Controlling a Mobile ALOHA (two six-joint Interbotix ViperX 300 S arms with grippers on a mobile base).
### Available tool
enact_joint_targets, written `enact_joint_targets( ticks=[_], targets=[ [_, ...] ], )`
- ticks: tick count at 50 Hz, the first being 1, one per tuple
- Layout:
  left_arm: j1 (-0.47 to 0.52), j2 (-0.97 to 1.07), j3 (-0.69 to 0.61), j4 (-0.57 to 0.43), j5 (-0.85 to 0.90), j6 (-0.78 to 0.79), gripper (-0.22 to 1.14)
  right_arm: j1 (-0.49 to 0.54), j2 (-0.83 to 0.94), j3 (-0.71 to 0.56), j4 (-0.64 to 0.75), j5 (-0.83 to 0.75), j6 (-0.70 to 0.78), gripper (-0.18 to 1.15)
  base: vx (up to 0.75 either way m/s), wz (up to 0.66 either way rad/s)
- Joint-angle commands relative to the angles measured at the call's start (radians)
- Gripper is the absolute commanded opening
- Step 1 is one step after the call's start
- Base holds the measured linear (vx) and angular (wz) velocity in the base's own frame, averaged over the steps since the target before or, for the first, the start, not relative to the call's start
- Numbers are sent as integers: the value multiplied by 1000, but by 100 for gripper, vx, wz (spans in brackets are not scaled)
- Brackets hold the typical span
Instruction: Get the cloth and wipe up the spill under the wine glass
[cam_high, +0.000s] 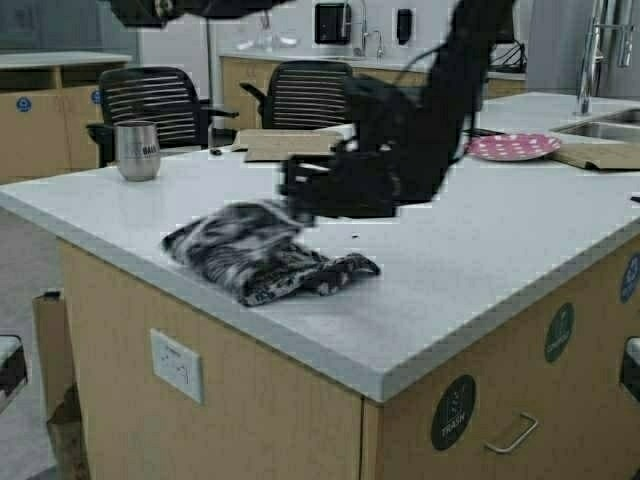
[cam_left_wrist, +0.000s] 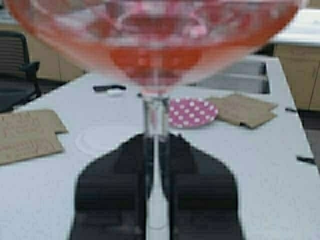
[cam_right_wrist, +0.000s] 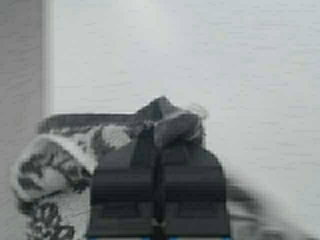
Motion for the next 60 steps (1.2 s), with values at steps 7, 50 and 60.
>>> enact_joint_targets(
  ticks=[7, 50, 60],
  targets=[
    [-2, 144, -11, 6, -101, 0, 31, -17, -51, 37, -5, -12, -5, 7, 1, -3],
    [-2, 680, -117, 11, -399, 37, 31, -17, -57, 110, -5, -14, -5, 7, 0, 0],
    [-2, 733, -127, 9, -416, 43, 31, -20, -78, 117, 0, -34, -5, 7, 0, 0]
  ],
)
